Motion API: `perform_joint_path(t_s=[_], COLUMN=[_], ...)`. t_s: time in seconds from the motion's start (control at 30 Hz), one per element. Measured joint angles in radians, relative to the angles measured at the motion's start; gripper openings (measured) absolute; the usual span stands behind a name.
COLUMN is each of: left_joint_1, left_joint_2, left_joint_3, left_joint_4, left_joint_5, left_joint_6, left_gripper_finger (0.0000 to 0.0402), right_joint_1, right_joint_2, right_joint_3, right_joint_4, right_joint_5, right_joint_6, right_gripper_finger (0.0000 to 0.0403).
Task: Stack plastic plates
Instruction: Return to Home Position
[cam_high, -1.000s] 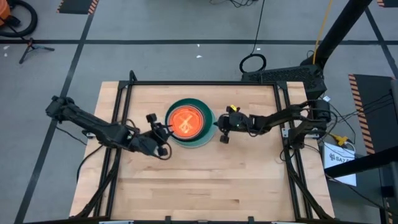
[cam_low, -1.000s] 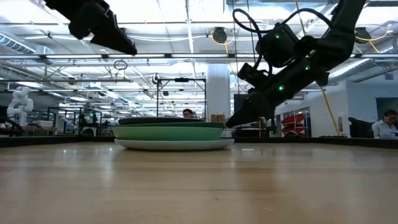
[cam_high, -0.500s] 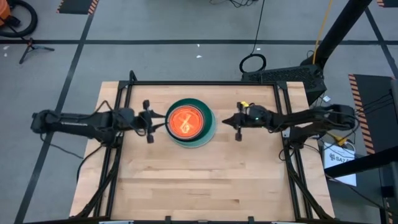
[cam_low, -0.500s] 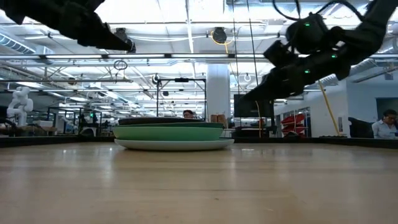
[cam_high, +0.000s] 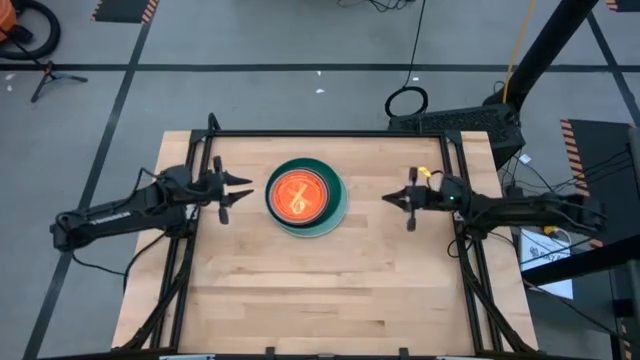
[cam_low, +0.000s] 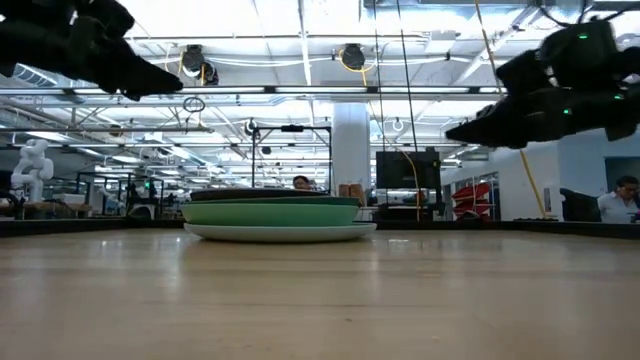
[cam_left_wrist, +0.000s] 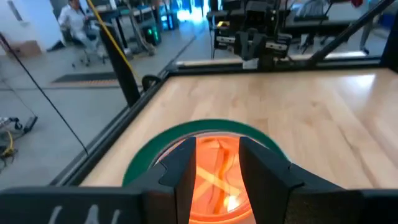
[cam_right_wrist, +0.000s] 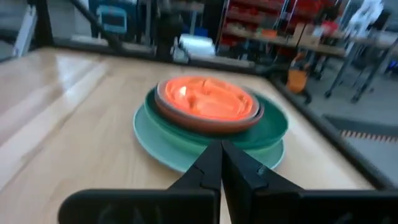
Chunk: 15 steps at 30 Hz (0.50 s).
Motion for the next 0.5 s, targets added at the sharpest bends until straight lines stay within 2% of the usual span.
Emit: perform_joint_path(t_s=[0.1,0.27,0.5], left_joint_1=[0.01,0.009,0.009], left_joint_2=[-0.068,-0.154,-0.261], left_joint_3=[-0.028,-0.084,-0.167], left_joint_4=[-0.003,-0.003,0.002], left_joint_5=[0.003,0.028,0.092], left_joint_6=[-0.012,-0.064,-0.133], left_gripper_finger=[0.0129,0.0129,0.0129], right_joint_1=[0.0,0.0,0.001], right_joint_2=[-0.098,-0.226,-0.377], right_joint_3=[-0.056,-0.053,-0.055], right_joint_4=[0.04,-0.068,-0.128], right_joint_5=[0.006,0.003,0.0], right_joint_6=[0.003,0.004,-0.022], right_gripper_finger=[0.0001,0.0001,0.0001])
